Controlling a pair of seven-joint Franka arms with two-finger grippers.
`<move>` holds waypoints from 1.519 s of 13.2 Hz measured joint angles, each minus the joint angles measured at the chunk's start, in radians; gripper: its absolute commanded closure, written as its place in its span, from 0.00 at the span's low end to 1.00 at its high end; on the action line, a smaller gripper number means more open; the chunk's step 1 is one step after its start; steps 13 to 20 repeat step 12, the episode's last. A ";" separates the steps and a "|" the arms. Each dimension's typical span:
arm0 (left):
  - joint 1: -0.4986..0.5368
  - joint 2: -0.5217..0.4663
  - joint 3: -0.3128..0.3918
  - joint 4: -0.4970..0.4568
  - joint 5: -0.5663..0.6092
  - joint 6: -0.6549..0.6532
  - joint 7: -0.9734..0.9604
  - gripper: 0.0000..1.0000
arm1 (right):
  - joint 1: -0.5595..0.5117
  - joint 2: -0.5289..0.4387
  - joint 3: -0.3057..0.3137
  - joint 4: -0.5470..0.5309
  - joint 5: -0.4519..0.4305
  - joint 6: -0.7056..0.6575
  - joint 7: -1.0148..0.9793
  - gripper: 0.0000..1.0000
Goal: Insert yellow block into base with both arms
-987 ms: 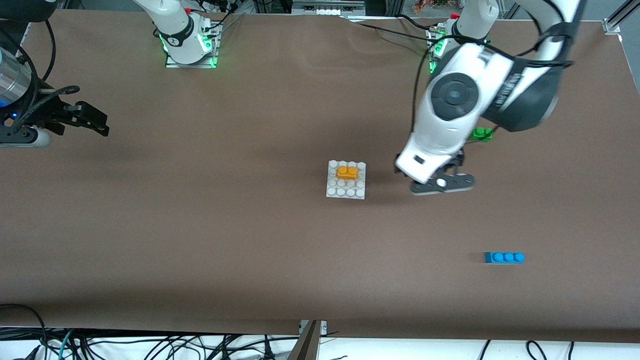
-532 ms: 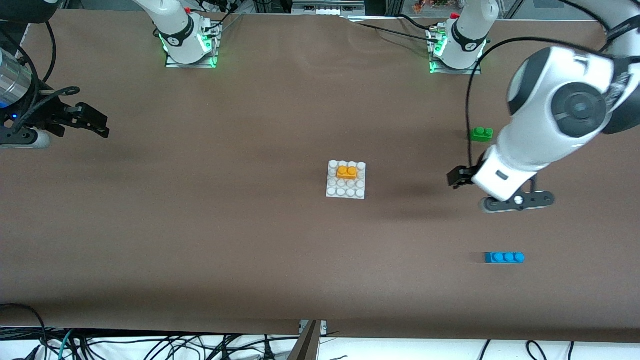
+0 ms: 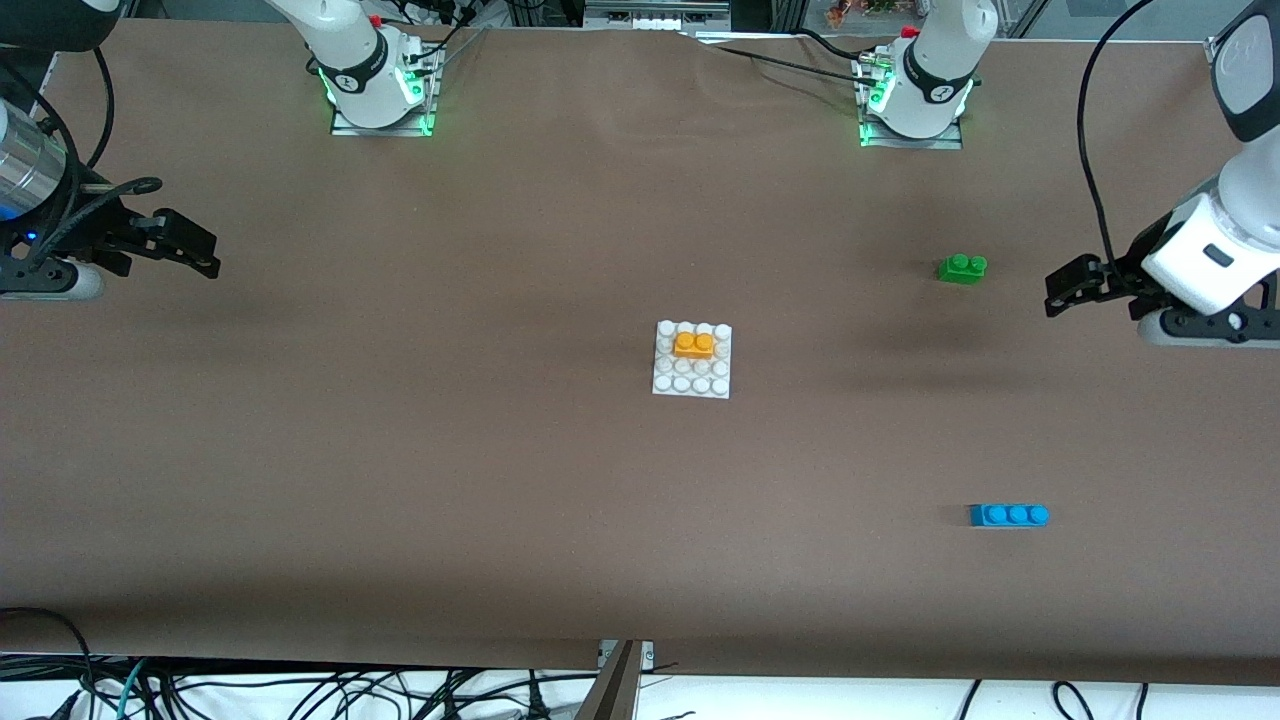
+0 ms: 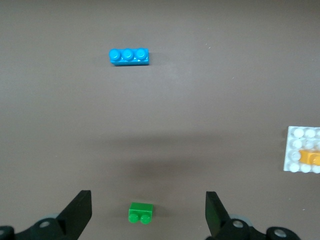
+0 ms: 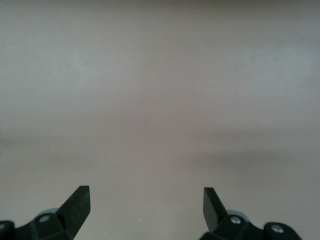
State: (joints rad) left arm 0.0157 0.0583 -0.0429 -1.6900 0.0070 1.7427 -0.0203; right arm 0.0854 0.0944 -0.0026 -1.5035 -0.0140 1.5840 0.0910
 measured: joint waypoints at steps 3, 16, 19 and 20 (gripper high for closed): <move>-0.005 -0.036 -0.012 -0.040 0.000 -0.002 0.003 0.00 | 0.000 0.000 0.000 0.000 0.000 0.002 0.000 0.00; -0.006 0.013 -0.013 0.027 0.000 -0.029 0.008 0.00 | 0.003 0.000 0.002 0.000 0.000 0.017 0.000 0.00; -0.006 0.013 -0.013 0.027 0.000 -0.029 0.008 0.00 | 0.003 0.000 0.002 0.000 0.000 0.017 0.000 0.00; -0.006 0.013 -0.013 0.027 0.000 -0.029 0.008 0.00 | 0.003 0.000 0.002 0.000 0.000 0.017 0.000 0.00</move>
